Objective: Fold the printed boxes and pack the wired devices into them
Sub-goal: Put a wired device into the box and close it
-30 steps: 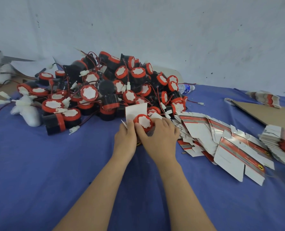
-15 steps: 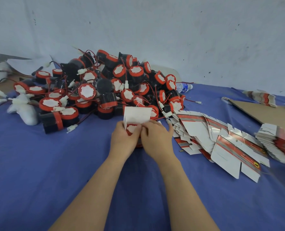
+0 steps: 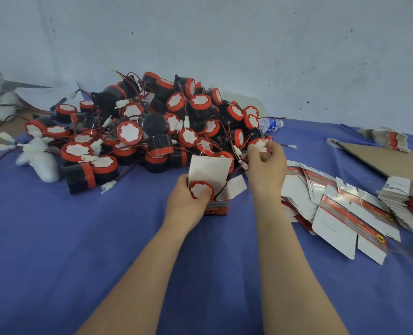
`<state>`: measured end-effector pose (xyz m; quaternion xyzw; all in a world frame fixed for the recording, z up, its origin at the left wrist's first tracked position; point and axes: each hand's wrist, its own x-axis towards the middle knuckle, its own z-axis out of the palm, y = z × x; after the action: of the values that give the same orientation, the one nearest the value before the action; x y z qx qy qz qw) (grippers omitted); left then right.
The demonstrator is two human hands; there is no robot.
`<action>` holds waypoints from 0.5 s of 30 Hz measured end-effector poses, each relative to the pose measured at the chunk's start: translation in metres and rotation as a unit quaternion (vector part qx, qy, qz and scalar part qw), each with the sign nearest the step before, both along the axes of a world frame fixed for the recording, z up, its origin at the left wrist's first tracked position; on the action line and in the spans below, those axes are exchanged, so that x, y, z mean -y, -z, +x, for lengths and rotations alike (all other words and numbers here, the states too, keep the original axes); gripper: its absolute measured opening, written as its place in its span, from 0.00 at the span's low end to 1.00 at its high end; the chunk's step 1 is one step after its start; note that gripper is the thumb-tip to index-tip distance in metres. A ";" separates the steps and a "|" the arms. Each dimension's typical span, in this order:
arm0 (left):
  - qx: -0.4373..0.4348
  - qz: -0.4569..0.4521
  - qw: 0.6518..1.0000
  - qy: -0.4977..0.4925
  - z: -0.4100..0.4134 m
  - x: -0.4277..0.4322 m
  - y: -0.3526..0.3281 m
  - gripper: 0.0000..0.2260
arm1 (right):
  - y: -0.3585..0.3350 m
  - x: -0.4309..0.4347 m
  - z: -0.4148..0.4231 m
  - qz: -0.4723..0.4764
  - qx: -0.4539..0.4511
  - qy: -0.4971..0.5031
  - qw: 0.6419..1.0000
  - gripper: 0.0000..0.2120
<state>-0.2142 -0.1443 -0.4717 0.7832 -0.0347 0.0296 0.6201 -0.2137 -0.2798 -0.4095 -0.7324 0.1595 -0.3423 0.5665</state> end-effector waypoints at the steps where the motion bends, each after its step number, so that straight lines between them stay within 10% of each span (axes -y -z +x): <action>1: 0.006 0.006 1.000 -0.016 -0.001 0.001 0.000 0.12 | 0.000 -0.008 -0.006 -0.012 0.031 -0.030 0.999 0.03; 7: 0.040 0.051 0.995 -0.082 -0.001 0.001 0.000 0.12 | 0.019 -0.033 -0.023 0.112 -0.001 -0.295 0.949 0.19; 15: 0.051 0.080 0.990 -0.104 0.000 0.002 0.001 0.17 | 0.029 -0.022 -0.016 0.051 -0.097 -0.180 0.978 0.09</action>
<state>-0.2144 -0.1460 -0.4724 0.8272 0.0135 0.1309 0.5463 -0.2297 -0.2575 -0.4385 -0.7487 0.0966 -0.1535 0.6376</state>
